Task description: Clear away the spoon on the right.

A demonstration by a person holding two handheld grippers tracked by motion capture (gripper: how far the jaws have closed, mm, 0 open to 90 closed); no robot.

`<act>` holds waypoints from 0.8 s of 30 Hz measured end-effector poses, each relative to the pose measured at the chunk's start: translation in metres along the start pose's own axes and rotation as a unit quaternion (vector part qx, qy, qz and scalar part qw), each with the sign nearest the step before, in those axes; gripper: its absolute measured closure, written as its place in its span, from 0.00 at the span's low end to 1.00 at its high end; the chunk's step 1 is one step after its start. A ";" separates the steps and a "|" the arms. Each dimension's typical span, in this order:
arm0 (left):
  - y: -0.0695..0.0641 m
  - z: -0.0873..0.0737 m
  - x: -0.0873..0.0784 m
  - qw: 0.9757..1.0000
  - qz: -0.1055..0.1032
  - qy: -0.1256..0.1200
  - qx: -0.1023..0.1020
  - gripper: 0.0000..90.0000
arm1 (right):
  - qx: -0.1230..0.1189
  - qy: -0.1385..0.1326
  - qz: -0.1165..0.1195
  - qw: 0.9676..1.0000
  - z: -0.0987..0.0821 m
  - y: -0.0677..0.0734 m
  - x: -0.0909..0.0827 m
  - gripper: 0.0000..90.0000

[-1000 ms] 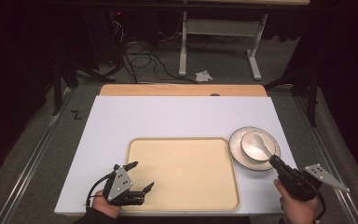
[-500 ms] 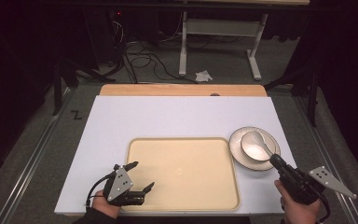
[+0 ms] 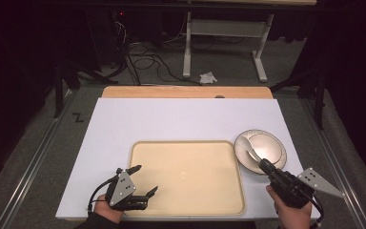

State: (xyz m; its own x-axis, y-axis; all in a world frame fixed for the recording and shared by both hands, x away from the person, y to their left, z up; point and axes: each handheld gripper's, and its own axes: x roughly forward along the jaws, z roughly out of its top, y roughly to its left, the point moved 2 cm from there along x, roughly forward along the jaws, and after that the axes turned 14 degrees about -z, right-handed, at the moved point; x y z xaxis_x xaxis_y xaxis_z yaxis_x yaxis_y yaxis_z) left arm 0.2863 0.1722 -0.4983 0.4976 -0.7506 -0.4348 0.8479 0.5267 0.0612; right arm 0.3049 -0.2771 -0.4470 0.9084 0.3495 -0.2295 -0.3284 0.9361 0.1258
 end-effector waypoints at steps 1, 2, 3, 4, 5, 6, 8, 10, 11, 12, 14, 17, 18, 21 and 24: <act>0.000 0.000 0.000 1.000 0.000 0.000 0.000 0.18 | 0.000 0.001 0.005 1.000 -0.001 0.002 0.001 0.96; 0.000 0.000 0.000 1.000 0.000 0.000 0.001 0.18 | -0.003 0.004 0.007 1.000 -0.002 0.004 0.003 0.96; 0.000 0.000 0.000 1.000 0.000 0.000 0.001 0.18 | -0.005 0.006 0.009 1.000 -0.002 0.006 0.004 0.96; 0.000 0.000 0.000 1.000 -0.001 0.000 0.001 0.18 | -0.005 0.009 0.011 1.000 -0.003 0.008 0.006 0.96; 0.000 0.000 0.000 1.000 0.000 0.000 0.002 0.18 | -0.004 0.010 0.014 1.000 -0.004 0.009 0.007 0.96; 0.000 0.000 0.000 1.000 0.000 -0.001 0.002 0.18 | -0.005 0.012 0.017 1.000 -0.005 0.011 0.009 0.96; 0.000 0.000 0.000 1.000 0.000 -0.001 0.002 0.18 | -0.007 0.017 0.020 1.000 -0.007 0.014 0.011 0.96; 0.000 0.000 0.000 1.000 -0.001 -0.002 0.002 0.18 | -0.007 0.020 0.024 0.999 -0.008 0.017 0.013 0.96; 0.000 0.000 0.000 1.000 -0.001 -0.002 0.002 0.18 | -0.008 0.021 0.025 0.999 -0.009 0.018 0.014 0.96; -0.001 0.000 0.000 1.000 -0.001 -0.002 0.002 0.18 | -0.007 0.025 0.026 0.999 -0.010 0.019 0.015 0.96; -0.001 0.000 0.000 1.000 -0.002 -0.001 0.002 0.18 | -0.009 0.030 0.031 0.999 -0.013 0.021 0.018 0.96; 0.000 0.000 0.000 1.000 -0.002 0.000 0.003 0.18 | -0.012 0.038 0.036 0.999 -0.016 0.025 0.023 0.96; 0.000 0.000 0.000 1.000 -0.002 0.000 0.003 0.18 | -0.015 0.042 0.038 0.998 -0.018 0.028 0.025 0.96; 0.000 0.000 0.000 1.000 -0.003 0.000 0.003 0.18 | -0.020 0.050 0.048 0.997 -0.023 0.032 0.031 0.96; -0.001 0.000 0.001 1.000 -0.003 0.000 0.003 0.18 | -0.024 0.059 0.057 0.996 -0.027 0.038 0.036 0.96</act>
State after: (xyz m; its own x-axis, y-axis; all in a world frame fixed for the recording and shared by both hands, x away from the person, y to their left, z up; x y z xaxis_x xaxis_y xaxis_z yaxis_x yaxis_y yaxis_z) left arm 0.2862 0.1714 -0.4983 0.4928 -0.7537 -0.4349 0.8519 0.5197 0.0646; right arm 0.3180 -0.2284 -0.4764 0.8285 0.4529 -0.3294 -0.4418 0.8900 0.1126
